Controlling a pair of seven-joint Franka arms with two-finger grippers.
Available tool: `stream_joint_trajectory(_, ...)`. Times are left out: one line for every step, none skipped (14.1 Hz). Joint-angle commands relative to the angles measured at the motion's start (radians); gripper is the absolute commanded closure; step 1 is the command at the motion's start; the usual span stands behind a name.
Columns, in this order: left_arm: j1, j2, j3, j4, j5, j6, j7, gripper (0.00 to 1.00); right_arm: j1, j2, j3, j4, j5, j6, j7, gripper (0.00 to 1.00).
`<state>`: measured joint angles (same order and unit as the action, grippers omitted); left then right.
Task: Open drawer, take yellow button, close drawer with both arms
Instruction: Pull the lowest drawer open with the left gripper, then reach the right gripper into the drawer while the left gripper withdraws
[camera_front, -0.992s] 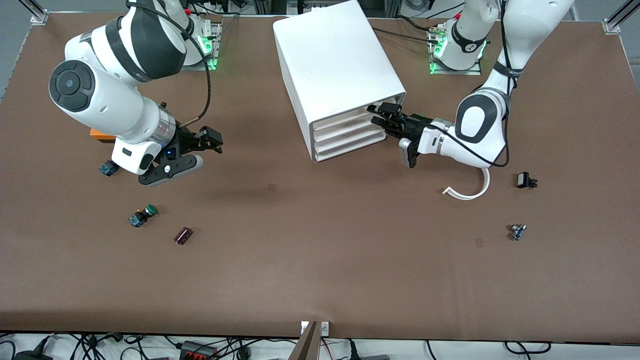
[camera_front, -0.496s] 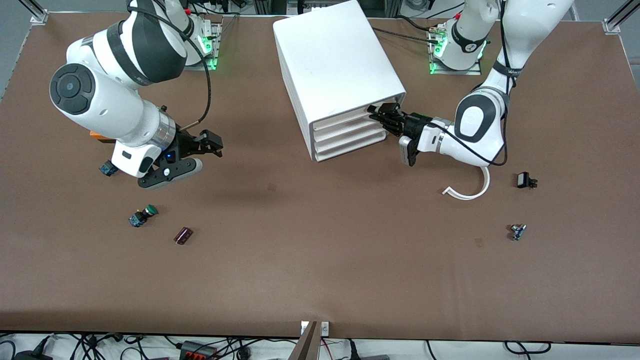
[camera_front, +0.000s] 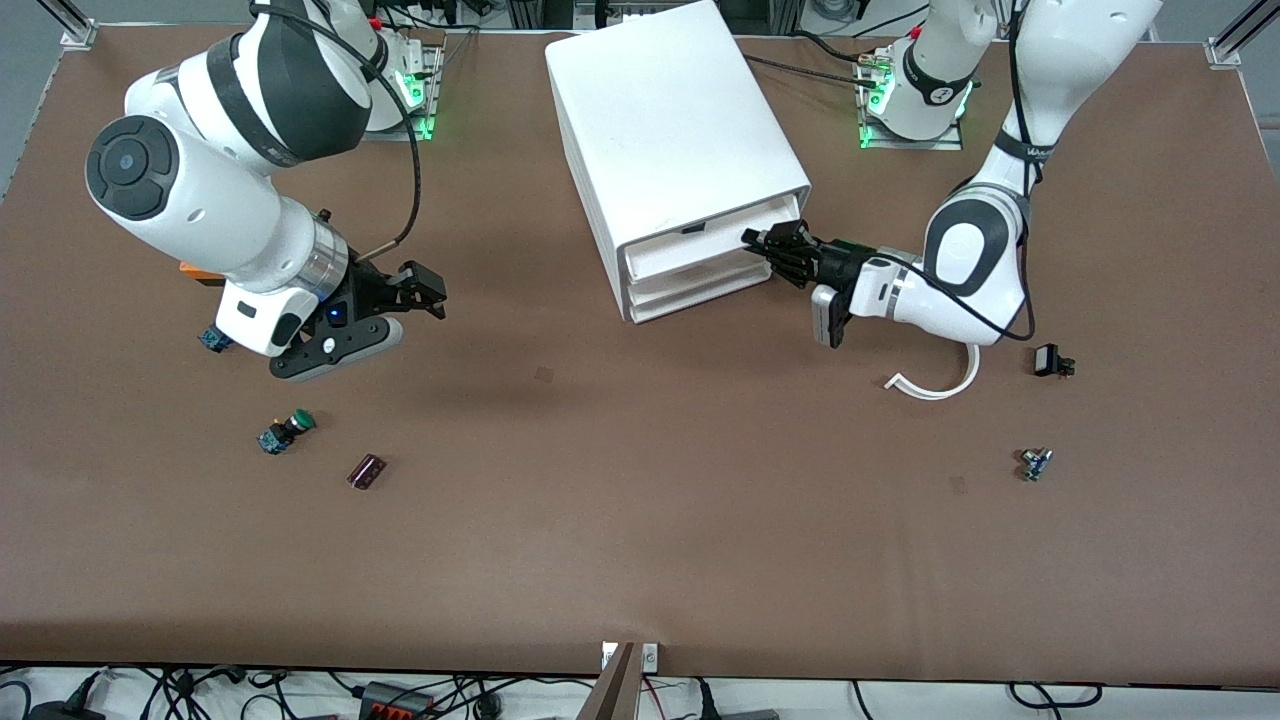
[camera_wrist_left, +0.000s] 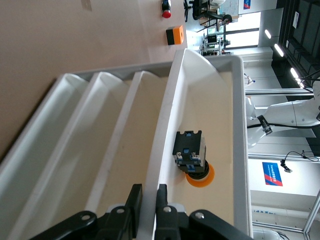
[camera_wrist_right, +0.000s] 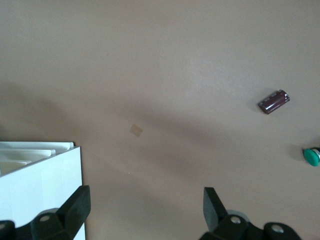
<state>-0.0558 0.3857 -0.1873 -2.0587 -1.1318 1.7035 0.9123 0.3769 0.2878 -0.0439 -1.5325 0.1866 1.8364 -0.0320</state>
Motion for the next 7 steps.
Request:
stream_joint_trajectory(0.046,0.109,-0.001,0.162,0.094,0.016,-0.015,0.91,0.036,0.059,-0.002,0.086,0.019,-0.005,0.003,0.0)
stream_joint_trajectory(0.063,0.136,-0.001,0.201,0.121,0.016,-0.015,0.91,0.049,0.068,-0.002,0.1,0.019,-0.005,0.004,0.0)
stream_joint_trajectory(0.068,0.153,-0.001,0.224,0.127,0.015,-0.015,0.91,0.074,0.082,-0.002,0.121,0.017,-0.005,0.004,0.0)
stream_joint_trajectory(0.068,0.16,-0.001,0.233,0.127,0.016,-0.015,0.9,0.097,0.099,-0.004,0.147,0.016,-0.005,0.003,0.0)
stream_joint_trajectory(0.068,0.163,-0.001,0.247,0.127,0.016,-0.016,0.9,0.121,0.114,-0.004,0.167,0.014,-0.003,0.001,0.0)
stream_joint_trajectory(0.068,0.163,-0.001,0.25,0.127,0.016,-0.018,0.88,0.135,0.132,-0.005,0.19,0.014,-0.003,0.012,0.0)
stream_joint_trajectory(0.07,0.165,-0.001,0.25,0.127,0.016,-0.019,0.75,0.149,0.148,-0.005,0.212,0.013,0.0,0.055,0.0)
